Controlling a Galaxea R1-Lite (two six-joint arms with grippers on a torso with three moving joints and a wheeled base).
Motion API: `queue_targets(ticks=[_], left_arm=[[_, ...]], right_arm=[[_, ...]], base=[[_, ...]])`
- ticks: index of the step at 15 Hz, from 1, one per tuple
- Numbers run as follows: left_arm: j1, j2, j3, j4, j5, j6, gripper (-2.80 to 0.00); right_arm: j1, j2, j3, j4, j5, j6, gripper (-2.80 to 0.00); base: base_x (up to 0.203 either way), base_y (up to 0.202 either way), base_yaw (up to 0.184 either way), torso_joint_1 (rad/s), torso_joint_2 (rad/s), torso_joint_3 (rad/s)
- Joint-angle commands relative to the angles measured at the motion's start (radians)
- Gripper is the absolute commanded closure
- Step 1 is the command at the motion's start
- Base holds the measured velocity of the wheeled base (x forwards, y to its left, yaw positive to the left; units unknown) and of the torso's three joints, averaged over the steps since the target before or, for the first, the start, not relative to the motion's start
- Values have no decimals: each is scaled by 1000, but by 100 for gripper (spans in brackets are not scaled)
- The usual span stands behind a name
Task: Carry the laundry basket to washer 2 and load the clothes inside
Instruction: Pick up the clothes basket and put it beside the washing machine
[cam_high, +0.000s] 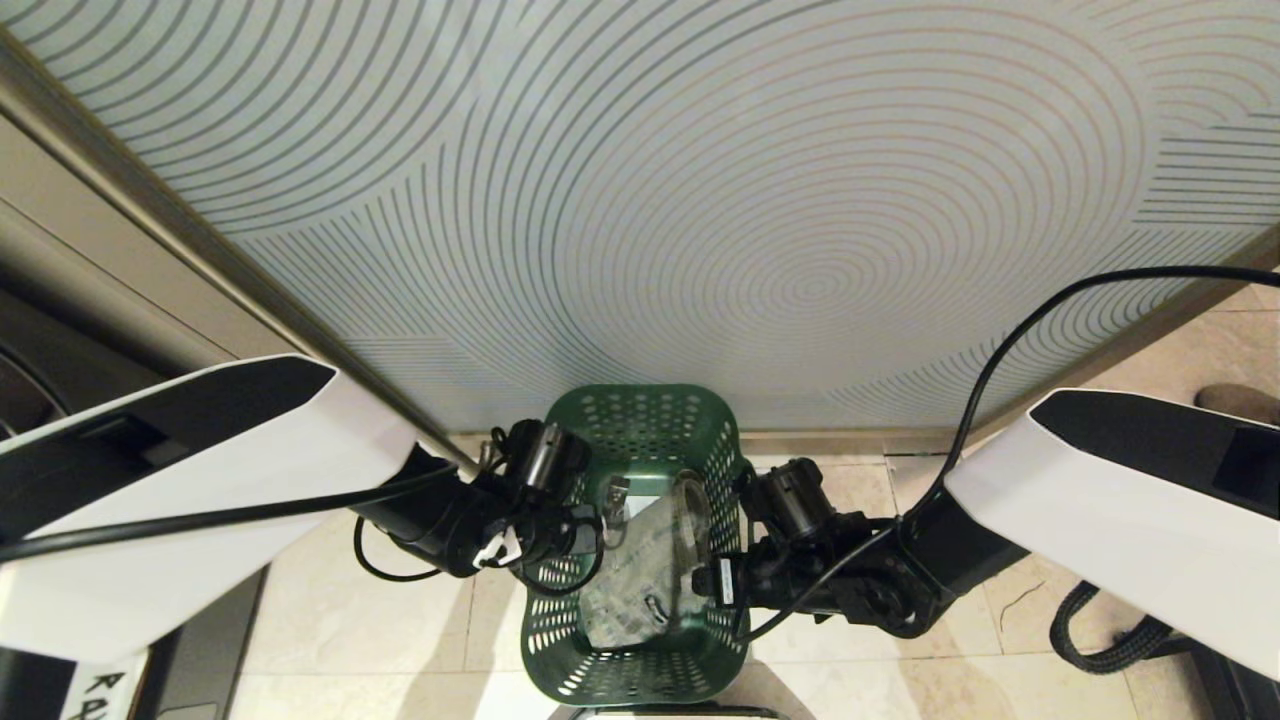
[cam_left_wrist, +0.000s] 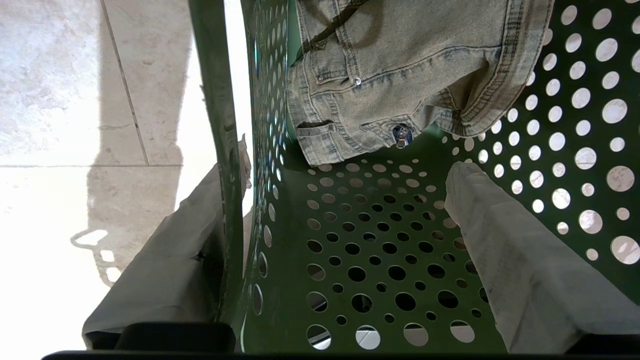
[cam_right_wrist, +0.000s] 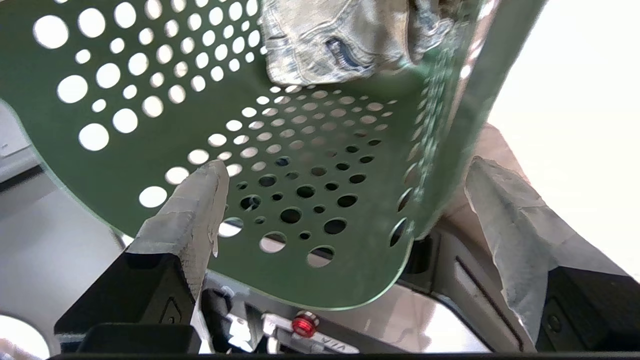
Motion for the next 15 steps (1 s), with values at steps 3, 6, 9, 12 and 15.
queue_targets(ticks=[3, 6, 9, 12, 15], left_arm=[[-1, -3, 0, -1, 1, -3, -280], [-1, -8, 4, 3, 3, -1, -280], [-13, -8, 2, 3, 3, -1, -280], [-15, -4, 1, 3, 3, -1, -280], [-15, -7, 4, 3, 3, -1, -280]], right_arm=[[-4, -3, 1, -3, -47, -1, -280], [-14, -18, 4, -3, -50, -28, -280], [-31, -43, 3, -3, -50, -42, -280], [-50, -41, -4, -4, -47, -71, -280], [-50, -52, -13, -4, -47, -100, -280]], base=[[0, 0, 0, 0, 0, 0], [0, 0, 0, 0, 0, 0], [0, 0, 0, 0, 0, 0], [0, 0, 0, 0, 0, 0], [0, 0, 0, 0, 0, 0]])
